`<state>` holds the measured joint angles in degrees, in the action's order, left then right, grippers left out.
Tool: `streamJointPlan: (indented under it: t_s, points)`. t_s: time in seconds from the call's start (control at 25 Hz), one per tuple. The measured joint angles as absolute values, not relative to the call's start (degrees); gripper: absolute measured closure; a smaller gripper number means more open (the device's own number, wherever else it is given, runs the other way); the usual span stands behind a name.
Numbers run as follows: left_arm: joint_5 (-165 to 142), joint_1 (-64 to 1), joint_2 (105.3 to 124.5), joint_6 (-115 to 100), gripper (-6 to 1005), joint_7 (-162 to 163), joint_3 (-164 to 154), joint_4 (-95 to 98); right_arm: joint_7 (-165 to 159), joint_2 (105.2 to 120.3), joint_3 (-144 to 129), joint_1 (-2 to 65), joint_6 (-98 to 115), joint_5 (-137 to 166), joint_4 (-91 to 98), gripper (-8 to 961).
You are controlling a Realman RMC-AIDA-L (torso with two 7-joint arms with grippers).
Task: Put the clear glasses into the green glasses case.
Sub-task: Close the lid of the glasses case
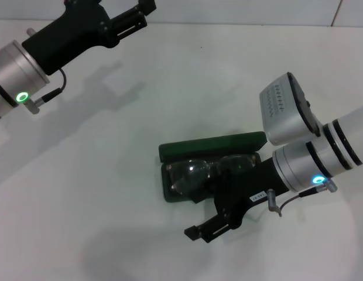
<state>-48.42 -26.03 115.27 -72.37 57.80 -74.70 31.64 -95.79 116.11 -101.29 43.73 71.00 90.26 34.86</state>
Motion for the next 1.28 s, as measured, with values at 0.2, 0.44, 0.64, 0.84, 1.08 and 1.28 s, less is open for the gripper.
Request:
streamJointPlan:
  t_s: [0.2,0.44,0.64,0.84,1.08,1.28]
  points:
    - [-48.5,-26.47,115.22,-72.33,117,57.83,-74.7,31.64,-95.92,116.06,-101.3,43.43,69.24,90.27,35.42,97]
    - [-48.55,-25.96,115.25,-72.36,118,57.83,-75.0,31.63,-95.04,114.56,-99.51,40.84,79.7,90.34,40.4,97]
    - [-52.49,-26.59,116.17,-70.79,118,58.42,-75.13,31.11,-86.55,113.27,-89.37,31.0,92.29,94.72,46.96,97]
    - [-63.78,-30.43,118.47,-60.88,117,62.47,-75.28,30.97,-73.8,114.85,-82.97,23.27,94.49,101.07,46.37,97]
    - [-76.74,-36.52,120.03,-54.29,117,70.34,-77.33,28.31,-69.83,115.17,-82.12,21.71,93.38,101.91,41.33,97]
    - [-76.77,-38.75,120.13,-54.14,118,70.54,-82.08,26.71,-69.37,115.29,-80.64,22.73,92.82,102.09,38.39,97]
